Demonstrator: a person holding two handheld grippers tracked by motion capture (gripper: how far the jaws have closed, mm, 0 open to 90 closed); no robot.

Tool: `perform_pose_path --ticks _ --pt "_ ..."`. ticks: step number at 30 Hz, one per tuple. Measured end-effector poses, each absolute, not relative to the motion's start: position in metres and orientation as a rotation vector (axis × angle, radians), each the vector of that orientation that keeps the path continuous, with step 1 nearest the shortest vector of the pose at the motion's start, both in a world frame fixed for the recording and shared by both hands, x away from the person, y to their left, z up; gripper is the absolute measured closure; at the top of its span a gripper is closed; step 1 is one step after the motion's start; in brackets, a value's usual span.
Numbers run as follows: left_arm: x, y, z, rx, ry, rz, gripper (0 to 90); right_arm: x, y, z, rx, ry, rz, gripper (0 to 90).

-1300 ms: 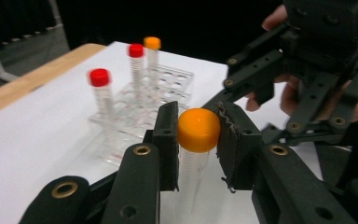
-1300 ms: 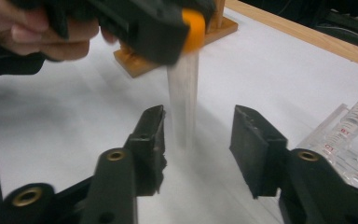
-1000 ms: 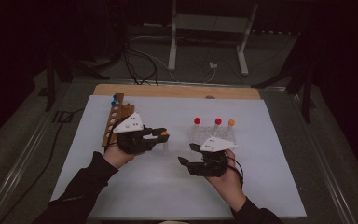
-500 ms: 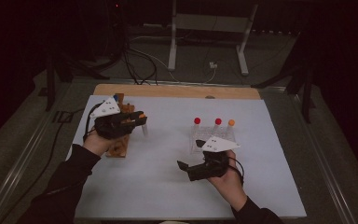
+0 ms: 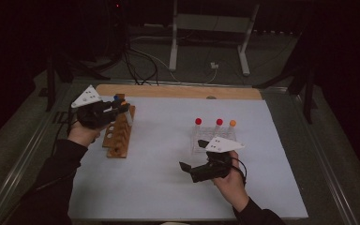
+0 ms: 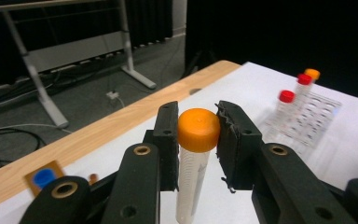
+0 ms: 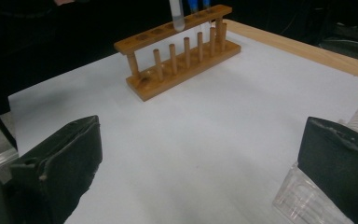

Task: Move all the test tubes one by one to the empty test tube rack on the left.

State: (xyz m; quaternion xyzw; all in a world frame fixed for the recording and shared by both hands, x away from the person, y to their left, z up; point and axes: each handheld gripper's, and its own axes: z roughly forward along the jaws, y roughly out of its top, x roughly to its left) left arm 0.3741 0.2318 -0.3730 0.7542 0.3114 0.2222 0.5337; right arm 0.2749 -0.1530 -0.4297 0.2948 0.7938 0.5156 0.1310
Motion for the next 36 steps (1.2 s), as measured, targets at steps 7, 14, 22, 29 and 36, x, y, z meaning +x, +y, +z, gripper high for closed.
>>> perform_pose_path --ticks 7,14,22,29,36 --pt "0.384 0.248 -0.372 1.774 0.803 0.573 71.6 0.275 -0.153 -0.431 0.856 2.311 1.495 0.0" --pt "0.395 0.262 -0.374 1.759 0.852 0.631 71.6 0.275 -0.153 -0.431 0.850 2.314 1.504 0.0" --pt "0.409 0.270 -0.389 1.750 0.925 0.646 71.6 0.274 -0.153 -0.430 0.843 2.309 1.513 0.0" --pt "0.416 0.271 -0.404 1.761 0.967 0.643 71.6 0.274 -0.153 -0.431 0.839 2.314 1.510 0.0" --pt "0.419 0.272 -0.420 1.769 0.999 0.617 71.6 0.275 -0.155 -0.431 0.848 2.318 1.518 0.0"
